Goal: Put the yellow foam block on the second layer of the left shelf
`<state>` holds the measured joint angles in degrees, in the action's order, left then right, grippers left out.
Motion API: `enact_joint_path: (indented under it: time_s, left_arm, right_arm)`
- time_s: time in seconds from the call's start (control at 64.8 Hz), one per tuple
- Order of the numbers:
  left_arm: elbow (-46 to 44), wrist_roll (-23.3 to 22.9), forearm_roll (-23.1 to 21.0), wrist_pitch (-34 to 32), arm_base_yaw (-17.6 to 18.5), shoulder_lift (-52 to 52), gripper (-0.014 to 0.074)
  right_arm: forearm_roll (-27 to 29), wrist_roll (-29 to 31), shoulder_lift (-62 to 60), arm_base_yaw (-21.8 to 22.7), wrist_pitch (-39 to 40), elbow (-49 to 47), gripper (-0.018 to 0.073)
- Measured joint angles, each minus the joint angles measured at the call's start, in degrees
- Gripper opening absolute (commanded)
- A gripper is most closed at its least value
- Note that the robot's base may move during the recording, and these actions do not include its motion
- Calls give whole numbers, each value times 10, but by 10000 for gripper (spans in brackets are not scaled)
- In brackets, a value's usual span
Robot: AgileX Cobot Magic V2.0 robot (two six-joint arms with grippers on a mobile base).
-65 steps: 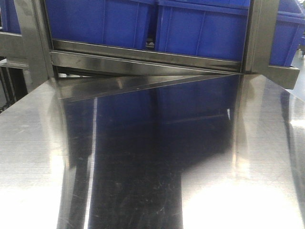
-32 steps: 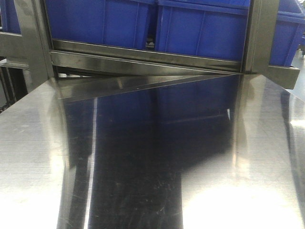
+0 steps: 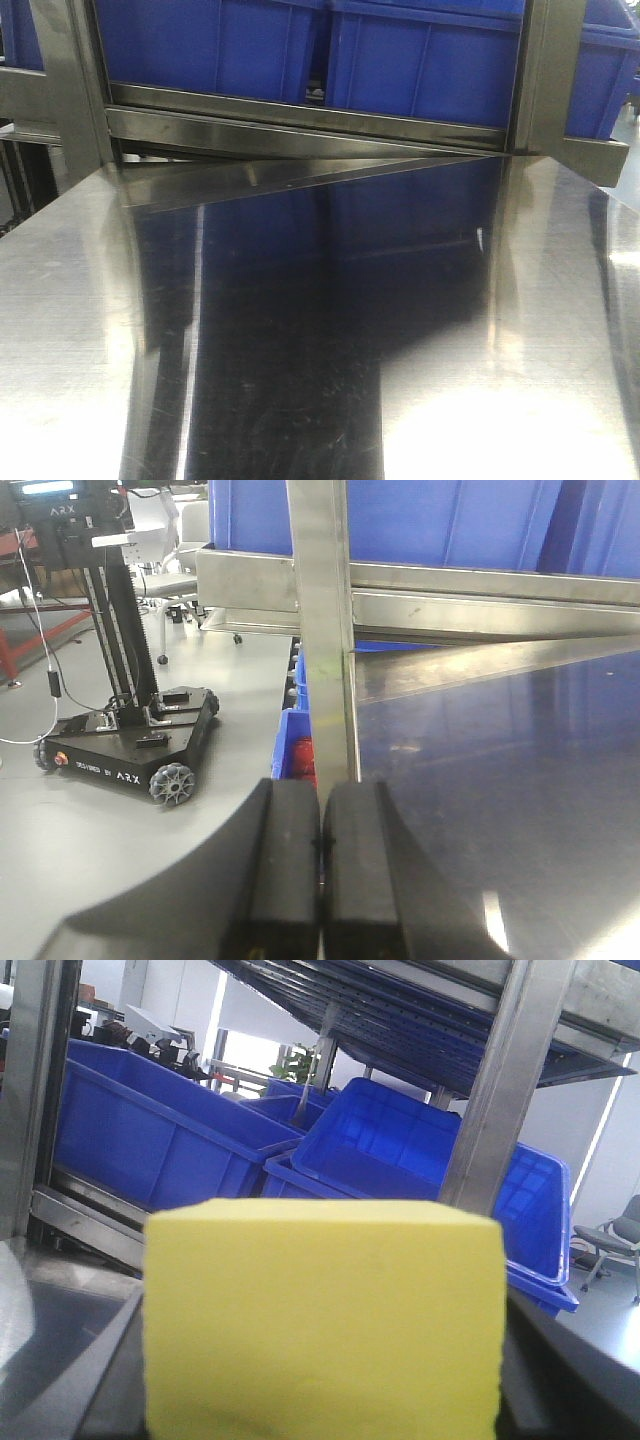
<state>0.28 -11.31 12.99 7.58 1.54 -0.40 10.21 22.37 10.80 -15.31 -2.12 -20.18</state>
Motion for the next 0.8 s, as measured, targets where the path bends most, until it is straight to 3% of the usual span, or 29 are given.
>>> enact_joint_path:
  time_s: [0.803]
  left_arm:
    - [0,0,0,0,0,0,137]
  right_arm:
    - [0,0,0,0,3,0,276]
